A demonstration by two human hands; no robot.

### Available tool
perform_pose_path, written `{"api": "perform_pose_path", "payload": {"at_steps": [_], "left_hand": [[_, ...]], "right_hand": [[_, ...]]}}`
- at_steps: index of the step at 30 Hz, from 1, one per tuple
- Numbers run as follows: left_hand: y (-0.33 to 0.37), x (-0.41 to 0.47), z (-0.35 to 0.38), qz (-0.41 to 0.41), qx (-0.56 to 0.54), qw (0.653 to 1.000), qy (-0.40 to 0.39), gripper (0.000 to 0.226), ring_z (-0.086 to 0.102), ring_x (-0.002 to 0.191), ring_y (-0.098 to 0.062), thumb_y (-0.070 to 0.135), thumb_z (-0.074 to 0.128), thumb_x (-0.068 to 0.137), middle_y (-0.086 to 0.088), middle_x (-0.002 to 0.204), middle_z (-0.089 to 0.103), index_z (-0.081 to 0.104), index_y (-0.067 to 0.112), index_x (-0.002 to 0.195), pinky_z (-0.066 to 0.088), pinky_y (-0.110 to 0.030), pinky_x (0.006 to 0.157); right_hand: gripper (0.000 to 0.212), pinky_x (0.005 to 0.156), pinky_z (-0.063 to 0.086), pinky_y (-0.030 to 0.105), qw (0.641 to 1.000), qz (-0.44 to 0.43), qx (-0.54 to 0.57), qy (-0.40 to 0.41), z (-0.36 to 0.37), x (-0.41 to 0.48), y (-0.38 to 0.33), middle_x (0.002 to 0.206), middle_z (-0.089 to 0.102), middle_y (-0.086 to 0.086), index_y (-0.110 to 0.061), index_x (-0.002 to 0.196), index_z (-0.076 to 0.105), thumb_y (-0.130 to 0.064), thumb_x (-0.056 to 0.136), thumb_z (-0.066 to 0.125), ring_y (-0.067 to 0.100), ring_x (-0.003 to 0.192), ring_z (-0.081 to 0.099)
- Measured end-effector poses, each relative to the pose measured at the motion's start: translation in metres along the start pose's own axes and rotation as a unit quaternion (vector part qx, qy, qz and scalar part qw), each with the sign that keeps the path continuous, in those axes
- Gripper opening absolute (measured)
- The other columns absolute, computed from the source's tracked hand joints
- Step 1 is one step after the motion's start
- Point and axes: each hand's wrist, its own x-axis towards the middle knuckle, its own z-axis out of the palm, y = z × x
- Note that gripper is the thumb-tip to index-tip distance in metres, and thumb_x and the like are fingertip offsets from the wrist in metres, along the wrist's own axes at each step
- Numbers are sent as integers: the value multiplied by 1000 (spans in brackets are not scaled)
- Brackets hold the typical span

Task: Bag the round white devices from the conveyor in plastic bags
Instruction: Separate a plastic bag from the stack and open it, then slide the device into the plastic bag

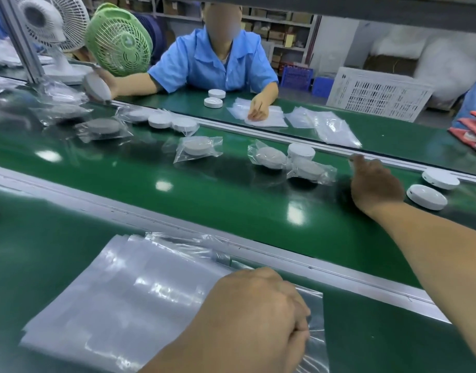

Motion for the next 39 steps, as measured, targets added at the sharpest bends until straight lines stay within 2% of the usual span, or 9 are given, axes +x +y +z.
{"api": "perform_pose_path", "payload": {"at_steps": [5,14,19,21,26,30,33,36,39], "left_hand": [[-9,-1,10,-33,-20,997,70,26,54,103,4,45,50,89,28,107,65,73,35,97,51,-25,88],[-20,1,3,-104,-116,966,207,14,66,83,4,36,64,92,25,82,70,74,34,82,54,-21,74],[-4,-2,5,-41,-284,944,165,6,70,90,-1,36,72,89,20,92,74,75,34,93,53,-19,79],[-1,-3,3,-27,-363,926,96,41,69,101,-3,48,86,73,18,108,73,69,40,110,53,-18,86],[14,-5,10,-11,-330,932,153,52,68,102,-5,41,83,77,19,114,67,56,49,121,58,-29,78],[21,-4,19,-46,-393,884,251,24,69,94,-5,45,69,87,17,105,70,64,43,111,58,-21,69],[25,-2,20,-61,-422,868,253,15,68,91,-5,50,57,94,13,97,72,65,37,96,54,-22,74],[23,-3,19,-95,-361,901,223,22,59,95,3,64,44,89,22,102,62,52,46,98,45,-16,73],[15,-6,8,-47,-94,967,231,21,43,108,-2,61,48,91,24,108,38,37,46,101,40,-21,80]], "right_hand": [[37,72,44,42,987,58,149,27,-21,-16,7,109,66,22,-19,134,39,-18,99,51,35,81,55],[50,92,53,31,893,-358,253,98,-106,-204,-11,131,62,-14,-31,135,65,0,95,66,15,112,66],[29,91,55,24,874,-291,377,98,-113,-246,-19,120,72,-22,-29,115,76,-15,89,75,0,111,68],[30,88,53,16,861,-210,457,77,-115,-256,-25,114,73,-24,-37,112,73,-23,87,79,2,105,71],[26,91,55,23,748,-73,659,-32,-123,-265,-49,109,78,-9,-41,97,81,-58,78,81,13,109,72],[35,96,54,25,743,-107,645,-142,-138,-257,-52,139,62,-17,-44,109,78,-56,77,82,2,131,56],[30,69,55,28,747,-88,630,-191,-142,-248,-52,89,74,-4,-29,87,77,-56,75,83,7,82,67],[44,53,35,23,853,-119,484,-158,-132,-232,-51,59,46,-9,-23,71,52,-63,85,64,3,57,40],[34,50,35,16,873,-37,477,-91,-113,-189,-48,58,56,-16,-32,66,61,-42,97,53,1,53,47]]}}
